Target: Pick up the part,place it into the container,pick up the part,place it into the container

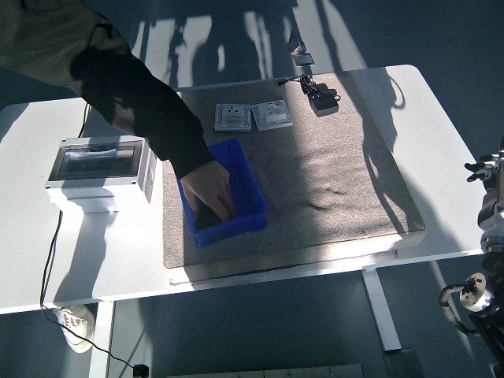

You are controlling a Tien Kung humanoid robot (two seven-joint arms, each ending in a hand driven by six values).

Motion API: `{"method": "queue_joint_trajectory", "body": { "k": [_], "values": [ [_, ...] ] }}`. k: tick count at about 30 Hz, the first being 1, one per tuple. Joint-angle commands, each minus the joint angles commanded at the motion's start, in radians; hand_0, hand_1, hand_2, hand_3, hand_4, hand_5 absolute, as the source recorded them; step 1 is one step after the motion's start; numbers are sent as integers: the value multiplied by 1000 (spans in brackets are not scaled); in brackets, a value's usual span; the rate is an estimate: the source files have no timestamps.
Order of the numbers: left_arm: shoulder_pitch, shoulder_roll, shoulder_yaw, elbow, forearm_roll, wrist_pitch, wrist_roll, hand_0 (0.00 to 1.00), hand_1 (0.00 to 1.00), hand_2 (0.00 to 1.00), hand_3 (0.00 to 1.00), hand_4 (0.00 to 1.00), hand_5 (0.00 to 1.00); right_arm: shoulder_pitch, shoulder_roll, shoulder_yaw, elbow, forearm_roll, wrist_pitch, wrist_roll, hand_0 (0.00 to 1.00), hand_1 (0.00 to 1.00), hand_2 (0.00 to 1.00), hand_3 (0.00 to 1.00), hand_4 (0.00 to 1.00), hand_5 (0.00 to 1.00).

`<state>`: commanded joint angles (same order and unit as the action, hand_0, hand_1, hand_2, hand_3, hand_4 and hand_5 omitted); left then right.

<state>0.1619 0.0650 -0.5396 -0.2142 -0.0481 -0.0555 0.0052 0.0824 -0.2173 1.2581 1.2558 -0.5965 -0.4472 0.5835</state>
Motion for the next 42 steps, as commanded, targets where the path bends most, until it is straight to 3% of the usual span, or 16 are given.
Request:
{"method": "queue_joint_trajectory", "body": {
  "k": [1, 7, 20, 23, 28, 31, 32, 37, 38, 42],
  "values": [
    [0, 0, -4, 0, 4, -1, 1, 583, 669, 757, 927, 998, 998, 0, 0, 3, 0, -5, 0, -4, 599, 198, 289, 431, 805, 711],
    [-1, 1, -26, -1, 26, -2, 5, 584, 671, 756, 929, 998, 998, -1, 2, 27, 4, -31, -3, -19, 588, 203, 302, 461, 811, 704],
    [1, -3, -39, 7, 40, -8, 8, 584, 673, 756, 931, 998, 998, 5, -4, 69, 17, -68, -20, -28, 589, 204, 304, 458, 819, 697],
    [0, -7, -43, 12, 42, -8, 9, 584, 673, 756, 931, 998, 998, 11, -12, 76, 24, -113, -44, -50, 589, 204, 304, 458, 819, 697],
    [-1, -11, -46, 17, 43, -8, 5, 584, 672, 757, 933, 998, 998, 33, -29, 100, 64, -279, -114, -172, 589, 205, 302, 460, 825, 687],
    [-2, -12, -45, 19, 43, -6, 1, 584, 672, 757, 933, 998, 998, 55, -49, 108, 99, -392, -76, -278, 589, 205, 302, 460, 825, 687],
    [-3, -12, -46, 20, 44, -6, 1, 583, 673, 758, 930, 998, 998, 59, -56, 102, 111, -425, -61, -309, 627, 249, 382, 517, 899, 577],
    [-5, -13, -51, 22, 50, -8, -1, 583, 673, 758, 930, 998, 998, 77, -82, 48, 177, -606, 33, -475, 627, 249, 382, 517, 899, 577],
    [-5, -13, -51, 23, 51, -8, -1, 582, 669, 757, 929, 998, 998, 81, -81, 37, 186, -634, 52, -502, 520, 328, 779, 819, 910, 373],
    [-6, -15, -55, 24, 53, -8, -1, 582, 669, 757, 929, 998, 998, 107, -76, -16, 199, -790, 128, -654, 520, 328, 779, 819, 910, 373]
  ]
}}
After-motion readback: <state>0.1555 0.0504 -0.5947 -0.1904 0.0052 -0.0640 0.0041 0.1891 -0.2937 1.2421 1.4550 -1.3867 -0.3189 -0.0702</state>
